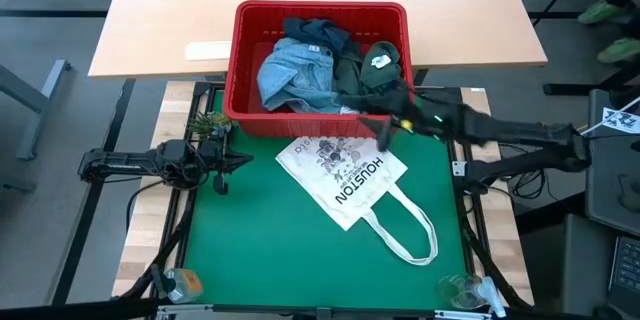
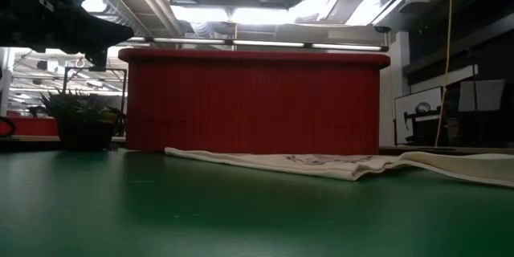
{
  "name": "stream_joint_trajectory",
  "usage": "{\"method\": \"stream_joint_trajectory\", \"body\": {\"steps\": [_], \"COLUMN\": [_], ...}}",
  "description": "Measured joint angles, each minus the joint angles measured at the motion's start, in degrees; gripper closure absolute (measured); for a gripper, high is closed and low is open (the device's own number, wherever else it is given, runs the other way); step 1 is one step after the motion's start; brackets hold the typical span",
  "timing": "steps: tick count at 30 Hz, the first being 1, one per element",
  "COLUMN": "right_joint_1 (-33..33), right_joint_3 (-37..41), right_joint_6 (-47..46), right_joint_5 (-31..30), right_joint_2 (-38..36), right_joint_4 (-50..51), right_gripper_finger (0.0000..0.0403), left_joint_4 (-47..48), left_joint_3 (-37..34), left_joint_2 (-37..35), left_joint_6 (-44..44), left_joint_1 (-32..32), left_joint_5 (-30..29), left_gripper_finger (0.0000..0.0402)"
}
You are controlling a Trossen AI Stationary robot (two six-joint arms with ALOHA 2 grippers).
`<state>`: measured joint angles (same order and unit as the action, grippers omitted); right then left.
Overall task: Fold laundry
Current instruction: Fold the light blue pants
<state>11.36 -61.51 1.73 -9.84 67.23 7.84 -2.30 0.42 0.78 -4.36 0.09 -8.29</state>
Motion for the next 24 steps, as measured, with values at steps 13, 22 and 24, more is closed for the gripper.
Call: {"method": "stream_joint_trajectory", "body": {"steps": [13,22,24], "right_joint_1": [15.92,22.12,23.16], "right_joint_3": [-30.94,-39.70,-40.13], "right_joint_6": [2.04,2.02,2.02], "right_joint_5": [7.50,7.44,7.43], "right_joint_2": [33.85,47.08,48.83], "right_joint_4": [6.19,6.12,5.90], "right_gripper_finger": [0.0143,0.0143,0.0143], "left_joint_4": [0.19,0.20,0.22], "left_joint_3": [0.00,-0.01,0.01], "left_joint_2": [0.00,0.01,0.00], "left_joint_6": [0.00,-0.01,-0.02], "left_joint_1": [0.01,-0.01,0.00], "left_joint_5": [0.00,0.00,0.02], "left_gripper_finger": [0.0401,0.0401,0.0401]}}
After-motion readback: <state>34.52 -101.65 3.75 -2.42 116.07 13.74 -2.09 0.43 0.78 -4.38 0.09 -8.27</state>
